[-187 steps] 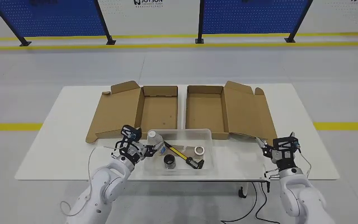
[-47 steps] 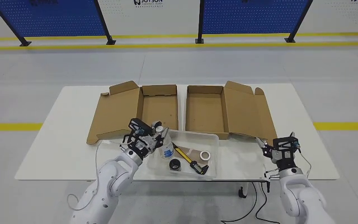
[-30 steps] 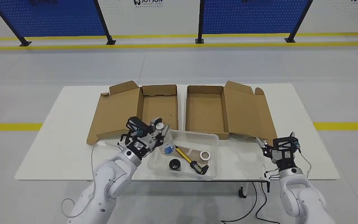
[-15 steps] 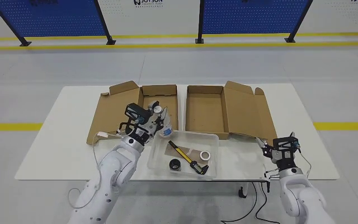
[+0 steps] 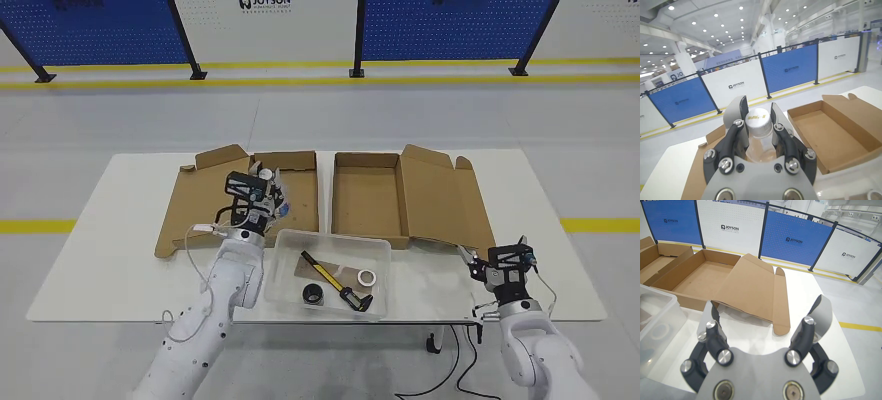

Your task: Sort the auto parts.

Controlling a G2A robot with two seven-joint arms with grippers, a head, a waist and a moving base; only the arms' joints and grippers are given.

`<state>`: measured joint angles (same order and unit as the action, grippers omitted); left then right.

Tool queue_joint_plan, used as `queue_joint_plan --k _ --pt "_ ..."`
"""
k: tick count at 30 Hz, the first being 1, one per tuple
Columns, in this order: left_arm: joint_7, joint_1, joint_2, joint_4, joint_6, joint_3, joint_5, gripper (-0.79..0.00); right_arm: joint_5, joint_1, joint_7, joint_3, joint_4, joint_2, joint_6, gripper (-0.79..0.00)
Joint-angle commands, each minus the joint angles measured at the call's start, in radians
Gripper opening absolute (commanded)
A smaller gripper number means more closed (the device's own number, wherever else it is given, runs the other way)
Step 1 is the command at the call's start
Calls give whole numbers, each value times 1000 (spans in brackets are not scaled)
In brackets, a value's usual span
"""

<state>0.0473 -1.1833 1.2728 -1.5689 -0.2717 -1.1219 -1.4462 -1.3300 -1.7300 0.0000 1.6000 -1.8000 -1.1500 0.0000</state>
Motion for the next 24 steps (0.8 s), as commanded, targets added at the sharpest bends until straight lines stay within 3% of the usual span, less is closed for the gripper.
queue_joint_plan --k 1,6,21,24 --pt "8 16 6 34 -13 10 -3 -785 0 0 0 0 0 0 0 0" --pt "18 44 16 81 -9 28 -26 -785 0 0 0 0 0 0 0 0" --pt "18 44 16 81 -9 28 -26 -785 0 0 0 0 0 0 0 0" --pt "16 57 17 78 28 13 -7 -785 0 0 0 0 0 0 0 0"
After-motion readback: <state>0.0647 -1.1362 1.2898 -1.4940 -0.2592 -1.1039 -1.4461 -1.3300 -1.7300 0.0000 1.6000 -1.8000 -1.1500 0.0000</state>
